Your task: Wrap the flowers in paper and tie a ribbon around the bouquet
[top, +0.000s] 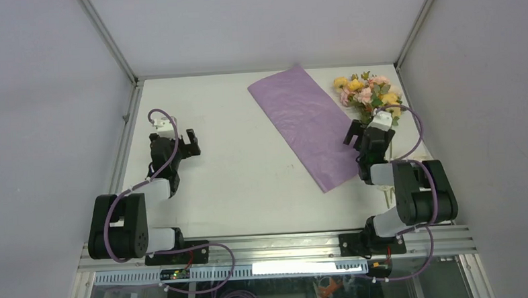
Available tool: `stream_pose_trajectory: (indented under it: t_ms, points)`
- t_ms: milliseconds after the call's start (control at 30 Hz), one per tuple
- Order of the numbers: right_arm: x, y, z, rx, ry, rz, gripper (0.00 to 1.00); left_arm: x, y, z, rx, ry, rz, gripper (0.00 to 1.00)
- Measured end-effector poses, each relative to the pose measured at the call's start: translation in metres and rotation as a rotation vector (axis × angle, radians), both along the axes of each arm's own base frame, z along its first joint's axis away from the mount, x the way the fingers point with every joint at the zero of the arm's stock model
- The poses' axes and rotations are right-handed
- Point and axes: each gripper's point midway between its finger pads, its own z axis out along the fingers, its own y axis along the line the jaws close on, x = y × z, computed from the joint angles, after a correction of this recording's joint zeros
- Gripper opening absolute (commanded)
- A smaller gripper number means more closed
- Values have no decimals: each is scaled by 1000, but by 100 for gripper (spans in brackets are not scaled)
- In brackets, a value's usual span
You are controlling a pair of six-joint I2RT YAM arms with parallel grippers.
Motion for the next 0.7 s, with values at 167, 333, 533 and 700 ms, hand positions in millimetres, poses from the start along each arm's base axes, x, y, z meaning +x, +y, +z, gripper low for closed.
stream_pose_trajectory:
  t_ms: [167,333,533,700]
  points:
    - [3,-11,57,73,33,-61,92,0,0,0,0,0,0,99]
    - [36,3,177,189,-31,36,39,-15,-15,8,11,51,-88,99]
    - [46,46,150,185,315,73,0,-50,-111,169,301,-246,-587,99]
    - [4,90,23,17,815,99,0,-122,-196,173,596,-256,-1071,99]
